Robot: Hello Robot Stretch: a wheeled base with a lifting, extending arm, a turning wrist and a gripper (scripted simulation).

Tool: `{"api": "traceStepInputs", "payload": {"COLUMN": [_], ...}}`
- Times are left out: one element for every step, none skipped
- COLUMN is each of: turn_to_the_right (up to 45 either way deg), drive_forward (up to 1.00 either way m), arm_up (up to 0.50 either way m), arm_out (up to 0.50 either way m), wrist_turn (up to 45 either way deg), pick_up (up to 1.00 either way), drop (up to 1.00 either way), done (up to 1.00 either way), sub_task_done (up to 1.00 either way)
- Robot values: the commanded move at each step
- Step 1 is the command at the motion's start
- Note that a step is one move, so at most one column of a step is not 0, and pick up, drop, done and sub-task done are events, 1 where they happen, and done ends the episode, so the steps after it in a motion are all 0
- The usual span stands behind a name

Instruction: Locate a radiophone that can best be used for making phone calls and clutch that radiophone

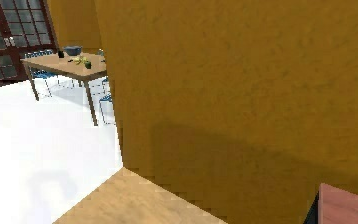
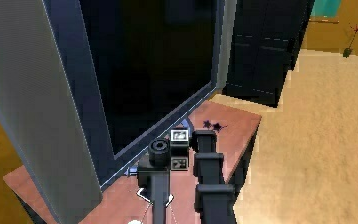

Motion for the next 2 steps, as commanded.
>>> {"api": "traceStepInputs", "payload": {"turn_to_the_right": [0.0,0.0], "drive_forward": [0.0,0.0], "arm_up": [0.0,0.0], "arm_out": [0.0,0.0], "wrist_turn": [45.0,45.0], "pick_up": [0.0,0.0], "drop": [0.0,0.0], "done": [0.0,0.0], "sub_task_done": [0.0,0.0]}}
